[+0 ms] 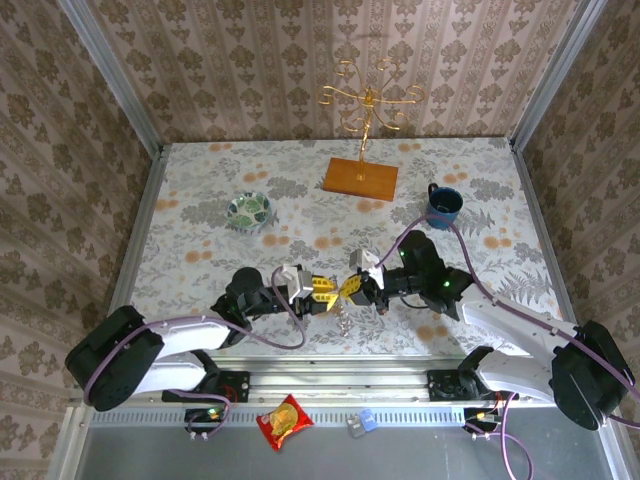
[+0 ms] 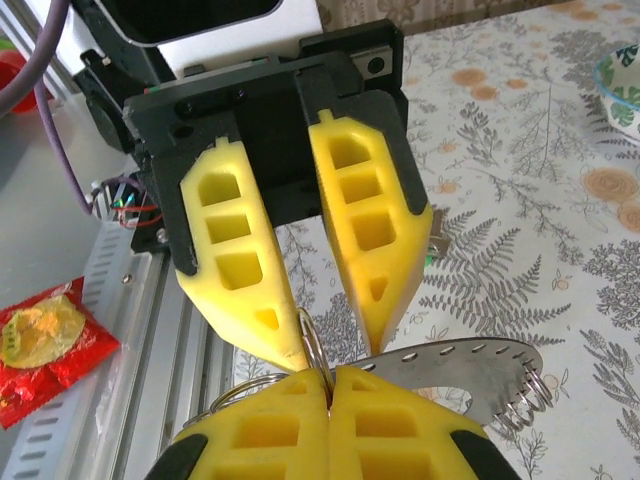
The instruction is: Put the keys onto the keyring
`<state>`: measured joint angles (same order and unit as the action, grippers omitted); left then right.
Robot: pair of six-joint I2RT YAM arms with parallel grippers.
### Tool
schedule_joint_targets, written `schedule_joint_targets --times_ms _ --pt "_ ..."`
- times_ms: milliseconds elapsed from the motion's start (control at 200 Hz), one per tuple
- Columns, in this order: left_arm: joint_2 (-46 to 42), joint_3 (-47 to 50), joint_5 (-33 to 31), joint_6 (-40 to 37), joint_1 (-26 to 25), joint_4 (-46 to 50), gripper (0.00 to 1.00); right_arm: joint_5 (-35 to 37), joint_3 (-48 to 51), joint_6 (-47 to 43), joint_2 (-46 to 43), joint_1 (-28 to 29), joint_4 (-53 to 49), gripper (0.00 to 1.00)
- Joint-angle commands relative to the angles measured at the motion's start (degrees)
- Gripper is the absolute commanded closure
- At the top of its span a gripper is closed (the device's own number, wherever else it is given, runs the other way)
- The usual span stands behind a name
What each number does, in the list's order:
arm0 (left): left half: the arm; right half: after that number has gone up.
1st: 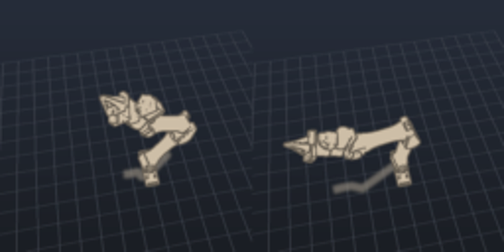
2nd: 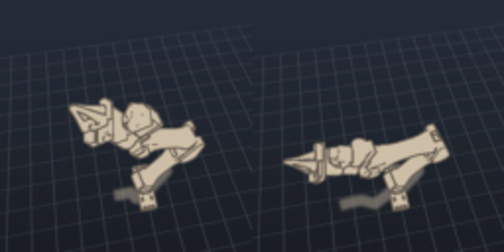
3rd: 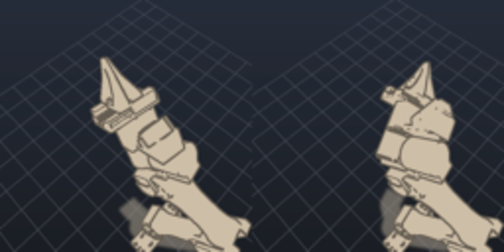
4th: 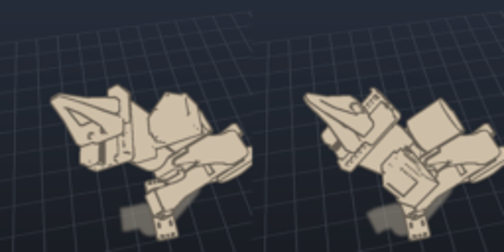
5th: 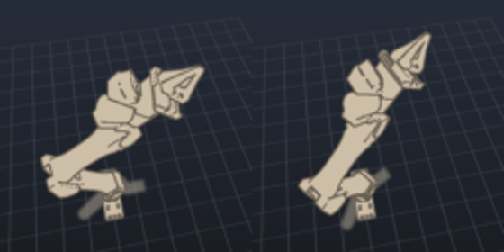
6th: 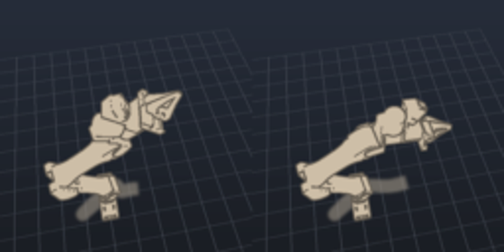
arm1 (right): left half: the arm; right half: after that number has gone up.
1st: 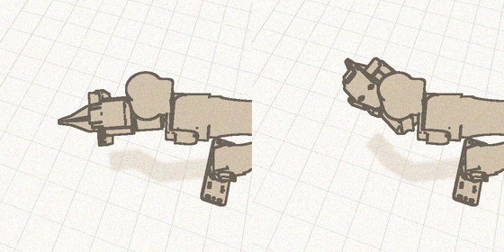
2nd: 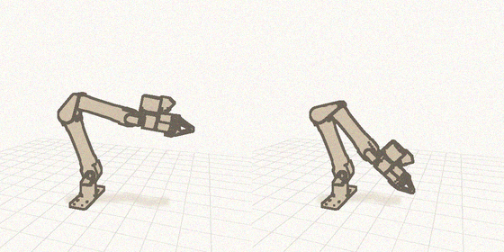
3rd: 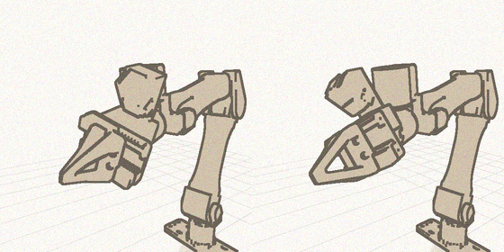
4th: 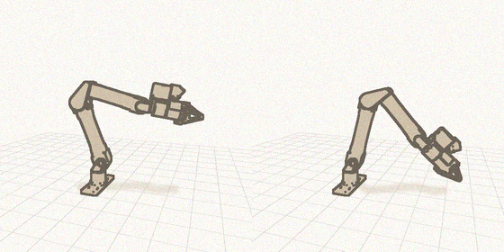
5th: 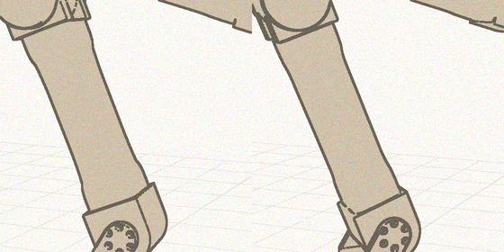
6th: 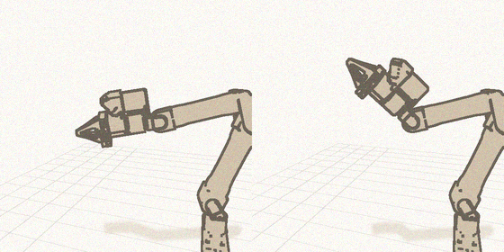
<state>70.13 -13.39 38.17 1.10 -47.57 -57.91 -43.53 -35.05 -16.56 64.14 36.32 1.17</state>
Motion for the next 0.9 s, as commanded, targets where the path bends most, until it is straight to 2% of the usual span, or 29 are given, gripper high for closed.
schedule_joint_targets --times_ms 0,210,645,895 --pt "-1.9 -2.0 -0.9 -2.1 0.1 6.1 0.7 0.4 -3.4 -4.9 -0.4 0.6 -6.7 1.0" --pt "-3.5 -4.1 -0.9 -5.0 0.1 14.0 0.63 2.1 -7.3 -9.6 1.1 1.7 -14.4 1.0" --pt "-5.5 -7.4 -0.9 -8.3 0.2 23.7 0.65 9.0 -16.7 -18.9 6.7 6.1 -28.4 1.0" --pt "-6.7 -7.3 -0.9 -8.2 0.1 24.7 0.61 13.5 -17.8 -18.5 6.7 6.9 -28.0 1.0"
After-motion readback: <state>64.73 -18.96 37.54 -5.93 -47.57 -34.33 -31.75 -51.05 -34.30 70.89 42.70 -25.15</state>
